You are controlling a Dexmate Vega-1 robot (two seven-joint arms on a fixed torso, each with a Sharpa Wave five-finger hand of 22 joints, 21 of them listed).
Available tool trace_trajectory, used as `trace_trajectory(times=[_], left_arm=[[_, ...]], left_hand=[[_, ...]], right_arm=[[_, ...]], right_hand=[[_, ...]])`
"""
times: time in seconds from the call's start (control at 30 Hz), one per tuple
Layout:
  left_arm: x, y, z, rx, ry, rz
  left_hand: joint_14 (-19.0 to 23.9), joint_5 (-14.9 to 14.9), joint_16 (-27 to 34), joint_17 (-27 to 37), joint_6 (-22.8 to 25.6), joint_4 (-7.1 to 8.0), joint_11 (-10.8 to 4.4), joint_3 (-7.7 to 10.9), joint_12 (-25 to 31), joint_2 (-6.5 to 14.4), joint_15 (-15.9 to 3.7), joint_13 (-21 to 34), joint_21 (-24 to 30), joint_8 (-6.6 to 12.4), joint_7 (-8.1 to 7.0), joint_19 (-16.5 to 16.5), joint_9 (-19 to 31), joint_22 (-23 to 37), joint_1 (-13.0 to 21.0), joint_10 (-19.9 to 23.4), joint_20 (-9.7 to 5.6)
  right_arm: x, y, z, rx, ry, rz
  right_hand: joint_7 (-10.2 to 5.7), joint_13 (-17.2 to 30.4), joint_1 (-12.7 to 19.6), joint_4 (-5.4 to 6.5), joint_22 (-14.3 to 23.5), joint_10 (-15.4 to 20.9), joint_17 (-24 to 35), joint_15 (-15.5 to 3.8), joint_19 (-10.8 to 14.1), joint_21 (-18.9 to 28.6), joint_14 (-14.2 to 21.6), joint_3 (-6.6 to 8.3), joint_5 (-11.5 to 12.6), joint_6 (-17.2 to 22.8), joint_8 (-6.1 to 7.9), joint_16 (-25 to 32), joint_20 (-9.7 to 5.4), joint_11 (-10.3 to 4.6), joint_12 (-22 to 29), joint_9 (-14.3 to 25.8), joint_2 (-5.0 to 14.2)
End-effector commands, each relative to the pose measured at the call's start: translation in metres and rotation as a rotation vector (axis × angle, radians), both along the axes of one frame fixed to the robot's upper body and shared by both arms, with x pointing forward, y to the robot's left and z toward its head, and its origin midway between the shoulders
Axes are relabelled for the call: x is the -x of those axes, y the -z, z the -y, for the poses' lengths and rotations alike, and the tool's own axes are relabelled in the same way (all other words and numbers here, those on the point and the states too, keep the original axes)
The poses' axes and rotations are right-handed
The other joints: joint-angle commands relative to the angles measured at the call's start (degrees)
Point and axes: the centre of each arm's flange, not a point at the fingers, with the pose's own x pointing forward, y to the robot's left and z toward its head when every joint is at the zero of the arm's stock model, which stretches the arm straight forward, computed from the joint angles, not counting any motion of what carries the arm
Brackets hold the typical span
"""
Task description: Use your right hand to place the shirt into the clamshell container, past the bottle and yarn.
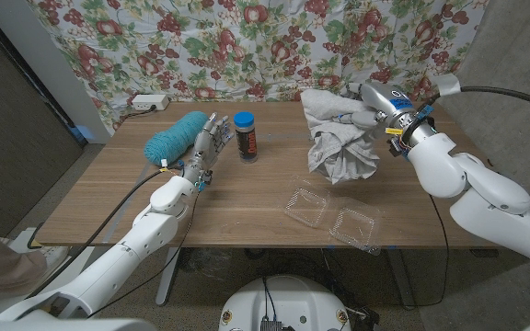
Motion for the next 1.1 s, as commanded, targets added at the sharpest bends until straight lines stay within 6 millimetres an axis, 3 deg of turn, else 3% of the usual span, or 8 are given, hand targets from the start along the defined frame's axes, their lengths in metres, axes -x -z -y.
trace_trajectory(times=[0.03, 1.1], left_arm=[[-0.001, -0.001, 0.001, 0.001, 0.002, 0.002], [0.004, 0.0, -0.002, -0.006, 0.008, 0.009]], left_hand=[[-0.2, -0.1, 0.2, 0.2, 0.3, 0.03, 0.16, -0.17, 0.1, -0.1, -3.45, 0.2, 0.2, -0.1, -0.17, 0.5, 0.1, 0.3, 0.4, 0.3, -2.83], [-0.3, -0.1, 0.2, 0.2, 0.3, -0.04, 0.04, -0.26, 0.0, 0.0, -3.4, 0.2, 0.2, -0.12, -0.1, 0.5, 0.1, 0.3, 0.4, 0.4, -2.85]], right_arm=[[0.013, 0.006, 0.002, 0.002, 0.03, -0.001], [0.037, 0.03, -0.007, -0.036, -0.001, -0.052]], right_hand=[[0.15, 0.3, 3.3, -0.34, -0.1, 4.3, 0.2, -5.89, -0.1, 0.4, 0.0, 0.26, 0.2, 0.5, -0.1, -0.3, -8.42, -3.59, 0.0, 0.2, 3.65], [-0.07, 0.2, 3.5, -0.5, -0.2, 5.4, 0.9, -5.86, 0.3, 1.0, 0.9, 0.49, 0.0, 1.8, 0.06, -0.3, -8.49, -3.76, -0.1, 0.1, 3.53]])
